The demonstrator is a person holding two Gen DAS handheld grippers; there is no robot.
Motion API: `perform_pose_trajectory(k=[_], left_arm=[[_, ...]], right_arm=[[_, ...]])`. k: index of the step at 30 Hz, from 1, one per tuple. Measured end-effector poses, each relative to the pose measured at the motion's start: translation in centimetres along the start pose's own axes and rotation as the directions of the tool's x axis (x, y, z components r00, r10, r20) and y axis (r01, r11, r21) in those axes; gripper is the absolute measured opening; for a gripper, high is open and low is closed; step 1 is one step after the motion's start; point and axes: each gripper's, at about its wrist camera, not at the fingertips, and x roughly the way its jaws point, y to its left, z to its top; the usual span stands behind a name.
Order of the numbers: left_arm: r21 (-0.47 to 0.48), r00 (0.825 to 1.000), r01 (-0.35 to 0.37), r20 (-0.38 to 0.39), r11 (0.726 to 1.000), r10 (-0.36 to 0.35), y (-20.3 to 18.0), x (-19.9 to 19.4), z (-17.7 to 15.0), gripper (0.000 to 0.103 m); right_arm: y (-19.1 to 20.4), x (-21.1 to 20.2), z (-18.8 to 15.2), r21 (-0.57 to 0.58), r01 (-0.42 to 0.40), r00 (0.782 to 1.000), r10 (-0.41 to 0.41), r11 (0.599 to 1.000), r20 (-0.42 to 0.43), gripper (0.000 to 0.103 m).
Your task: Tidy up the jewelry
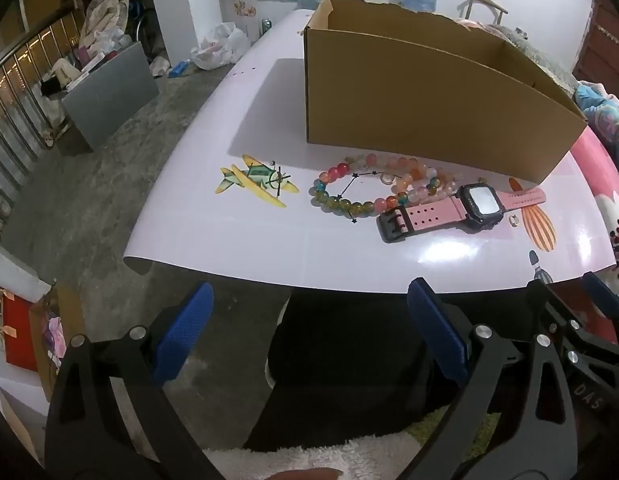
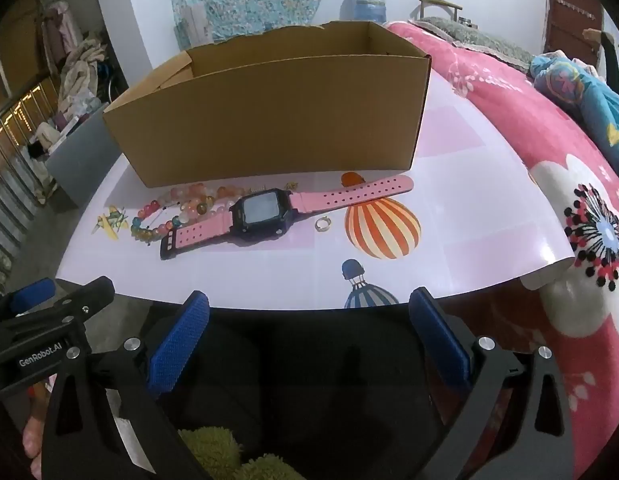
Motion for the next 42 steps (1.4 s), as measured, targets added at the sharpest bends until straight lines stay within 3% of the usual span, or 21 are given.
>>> perform_pose_trajectory(k=[42], left_arm=[[0.002, 1.000, -0.015, 0.000, 1.000, 0.015, -0.45, 0.20, -0.33, 0.094]], right_arm=[[-0.92, -0.01, -0.03, 0.031, 0.007, 1.000, -0.006, 0.999, -0.018, 0.098]])
